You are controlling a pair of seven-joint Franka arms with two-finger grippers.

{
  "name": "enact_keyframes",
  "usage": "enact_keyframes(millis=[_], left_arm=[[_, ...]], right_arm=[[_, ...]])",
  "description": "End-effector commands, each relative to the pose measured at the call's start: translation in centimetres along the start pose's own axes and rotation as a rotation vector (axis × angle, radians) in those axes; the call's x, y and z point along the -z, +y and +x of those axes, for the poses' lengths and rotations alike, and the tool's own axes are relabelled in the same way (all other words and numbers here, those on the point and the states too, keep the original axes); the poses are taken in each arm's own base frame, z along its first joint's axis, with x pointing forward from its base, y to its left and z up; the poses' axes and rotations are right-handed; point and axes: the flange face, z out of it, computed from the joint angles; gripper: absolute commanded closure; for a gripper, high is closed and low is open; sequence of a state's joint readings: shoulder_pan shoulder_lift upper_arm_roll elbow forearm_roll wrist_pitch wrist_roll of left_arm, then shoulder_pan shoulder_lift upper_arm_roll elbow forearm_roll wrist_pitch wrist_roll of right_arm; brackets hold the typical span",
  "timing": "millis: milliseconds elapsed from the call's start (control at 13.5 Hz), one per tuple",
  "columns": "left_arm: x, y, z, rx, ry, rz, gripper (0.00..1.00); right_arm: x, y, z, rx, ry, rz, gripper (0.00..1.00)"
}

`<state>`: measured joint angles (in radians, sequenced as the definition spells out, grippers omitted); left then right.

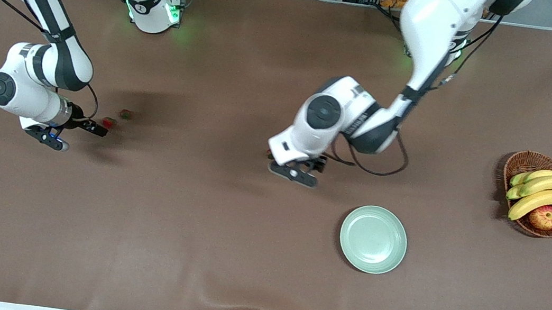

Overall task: Collect all strawberries into plate
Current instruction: 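Move the right gripper to the second strawberry while the left gripper lowers, then grasp the second strawberry with the right gripper while the left gripper grasps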

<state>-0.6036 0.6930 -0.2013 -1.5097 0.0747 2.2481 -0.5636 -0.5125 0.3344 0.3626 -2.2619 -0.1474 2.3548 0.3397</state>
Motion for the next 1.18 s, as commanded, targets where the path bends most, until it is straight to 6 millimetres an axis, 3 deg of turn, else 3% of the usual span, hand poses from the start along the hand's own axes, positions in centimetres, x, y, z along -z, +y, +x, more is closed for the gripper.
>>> enact_keyframes(millis=[0, 296, 740, 962, 1110], left_arm=[[-2.4, 2.8, -1.1, 0.039, 0.045, 0.026, 0.0], [-6.4, 3.8, -2.1, 0.039, 0.068, 0.068, 0.0], [-8.6, 5.2, -3.0, 0.064, 0.096, 0.096, 0.0], [-8.8, 5.4, -3.1, 0.065, 0.099, 0.101, 0.0], [-9.0, 5.4, -3.2, 0.074, 0.097, 0.102, 0.17]], right_arm=[[0.0, 0.7, -1.1, 0.006, 0.005, -0.014, 0.21], [-1.4, 0.6, -1.3, 0.004, -0.021, -0.01, 0.27], [-3.2, 0.5, -1.5, -0.001, -0.057, -0.003, 0.37], [-3.4, 0.6, -1.5, -0.003, -0.062, -0.001, 0.59], [-3.7, 0.6, -1.4, -0.002, -0.066, -0.001, 0.76]])
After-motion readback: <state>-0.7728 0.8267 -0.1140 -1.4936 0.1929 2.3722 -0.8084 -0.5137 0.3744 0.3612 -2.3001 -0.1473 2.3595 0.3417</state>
